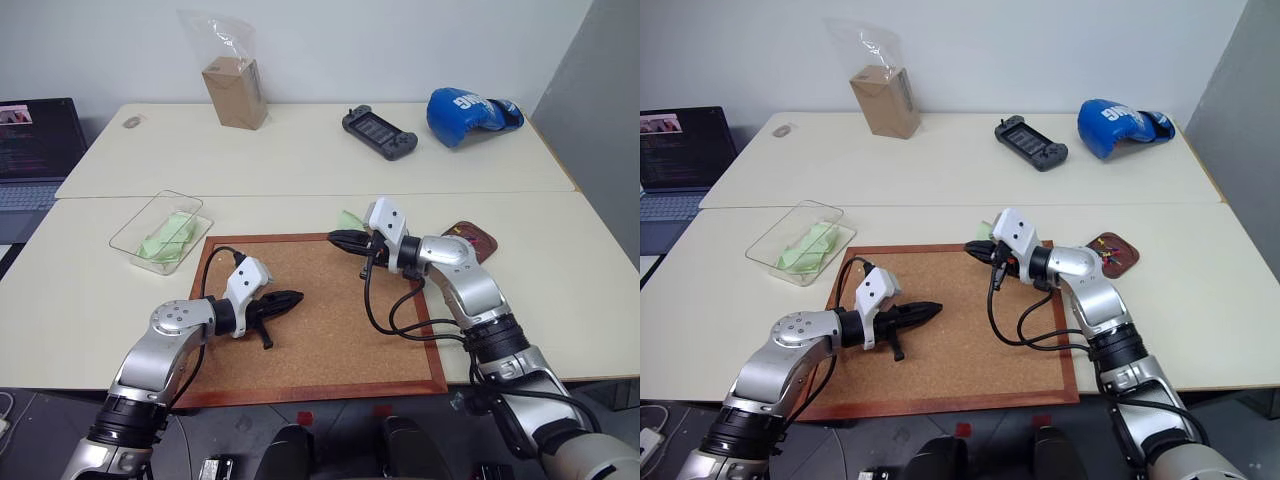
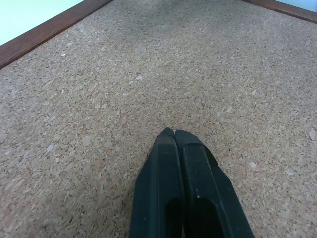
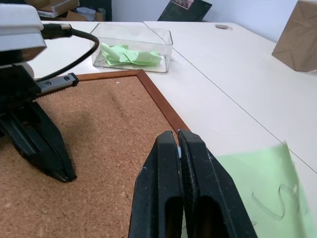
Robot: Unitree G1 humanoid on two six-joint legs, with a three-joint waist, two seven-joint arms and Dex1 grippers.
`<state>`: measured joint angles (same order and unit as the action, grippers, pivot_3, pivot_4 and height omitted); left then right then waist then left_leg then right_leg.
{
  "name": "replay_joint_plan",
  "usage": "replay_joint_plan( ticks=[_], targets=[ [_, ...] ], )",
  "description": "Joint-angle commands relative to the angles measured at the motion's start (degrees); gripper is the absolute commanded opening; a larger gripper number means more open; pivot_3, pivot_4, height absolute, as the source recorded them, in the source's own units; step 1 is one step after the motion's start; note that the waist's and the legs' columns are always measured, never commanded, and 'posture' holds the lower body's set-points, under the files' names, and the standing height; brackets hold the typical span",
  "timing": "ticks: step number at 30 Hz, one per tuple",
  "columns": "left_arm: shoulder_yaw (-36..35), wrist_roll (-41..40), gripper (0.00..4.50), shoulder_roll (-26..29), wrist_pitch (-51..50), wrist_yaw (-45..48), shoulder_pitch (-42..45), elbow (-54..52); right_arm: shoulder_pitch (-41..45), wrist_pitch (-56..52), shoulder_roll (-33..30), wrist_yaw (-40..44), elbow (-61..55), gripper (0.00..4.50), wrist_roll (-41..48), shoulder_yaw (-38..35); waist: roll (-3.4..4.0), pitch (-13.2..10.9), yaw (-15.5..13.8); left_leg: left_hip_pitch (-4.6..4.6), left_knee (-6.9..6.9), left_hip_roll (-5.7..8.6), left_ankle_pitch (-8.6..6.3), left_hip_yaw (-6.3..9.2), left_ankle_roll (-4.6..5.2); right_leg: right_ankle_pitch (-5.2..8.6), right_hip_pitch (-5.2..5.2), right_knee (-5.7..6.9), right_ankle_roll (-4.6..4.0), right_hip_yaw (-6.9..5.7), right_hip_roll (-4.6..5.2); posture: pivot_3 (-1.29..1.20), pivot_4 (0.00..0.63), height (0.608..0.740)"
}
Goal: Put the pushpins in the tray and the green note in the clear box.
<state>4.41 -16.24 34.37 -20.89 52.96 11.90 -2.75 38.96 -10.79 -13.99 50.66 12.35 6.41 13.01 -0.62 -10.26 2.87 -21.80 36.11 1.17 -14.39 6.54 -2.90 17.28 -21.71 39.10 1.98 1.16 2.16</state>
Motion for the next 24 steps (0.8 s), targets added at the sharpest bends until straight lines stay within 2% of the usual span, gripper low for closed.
replay_joint_plan(
  ticks=[1,4,11,12,17,21,22,24],
  targets=[
    [-0.03,-1.08,0.00,-1.11,-3.30,-0.94,-0.33,0.38,0.36,-0.20,-1.38,0.11,-3.64,0.03,0.42,-0.65,0.00,0.00,-0.03,0.00,0.00,0.01,0.00,0.00,0.00,0.00,0.01,-0.01,0.00,0.00,0.00,0.00,0.150,0.740],
    [-4.39,-7.14,0.00,-2.52,-9.59,-2.40,1.40,-1.55,0.18,0.14,-3.02,0.53,-5.50,0.03,-0.04,-0.43,-0.01,0.00,-0.05,-0.01,0.01,0.02,0.00,0.00,0.00,0.00,0.02,-0.01,0.00,-0.01,0.03,0.00,0.150,0.740],
    [-16.67,-26.10,1.47,-4.02,-26.57,-6.04,5.61,-8.13,-0.05,-4.09,-4.14,-1.82,-9.96,0.00,1.75,-2.61,-0.21,-0.12,0.07,-0.18,0.02,-0.05,0.01,0.34,-0.02,0.00,-0.08,-0.02,0.00,-0.14,0.02,0.00,0.150,0.740],
    [-17.57,-27.84,1.52,-4.50,-27.82,-7.02,5.91,-9.09,0.30,-5.23,-3.70,-2.76,-10.23,0.00,2.23,-3.35,-0.20,-0.12,0.12,-0.18,0.03,-0.04,0.01,0.34,-0.02,0.00,-0.08,-0.02,0.00,-0.14,0.02,0.00,0.150,0.740],
    [-17.89,-32.89,2.52,-6.36,-31.47,-10.31,5.88,-13.78,1.04,-8.96,-2.89,-5.85,-11.59,0.00,3.60,-5.27,-0.21,-0.12,0.02,-0.17,0.03,0.00,0.13,0.45,-0.23,0.00,-0.05,-0.03,0.00,-0.12,0.04,0.00,0.150,0.740],
    [-16.32,-33.60,3.29,-8.23,-31.92,-12.82,6.47,-15.04,1.18,-10.11,-3.08,-6.58,-12.56,0.00,3.81,-5.33,-0.21,-0.12,0.00,-0.17,0.03,0.01,0.14,0.45,-0.24,0.00,-0.06,-0.04,0.00,-0.12,0.04,0.00,0.150,0.740],
    [-15.43,-33.15,3.44,-8.99,-31.45,-13.38,6.90,-15.13,1.12,-10.52,-3.10,-6.74,-13.13,0.00,3.91,-5.25,-0.21,-0.12,0.00,-0.17,0.03,0.01,0.14,0.44,-0.24,0.00,-0.06,-0.03,0.00,-0.11,0.04,0.00,0.150,0.740],
    [-14.01,-32.47,3.44,-10.30,-30.64,-14.20,7.83,-15.03,1.00,-11.42,-2.93,-7.15,-14.27,0.00,4.16,-4.97,-0.21,-0.12,-0.11,-0.17,0.03,0.01,0.14,0.45,-0.24,0.00,-0.05,-0.03,0.00,-0.12,0.03,0.00,0.150,0.740]
  ],
)
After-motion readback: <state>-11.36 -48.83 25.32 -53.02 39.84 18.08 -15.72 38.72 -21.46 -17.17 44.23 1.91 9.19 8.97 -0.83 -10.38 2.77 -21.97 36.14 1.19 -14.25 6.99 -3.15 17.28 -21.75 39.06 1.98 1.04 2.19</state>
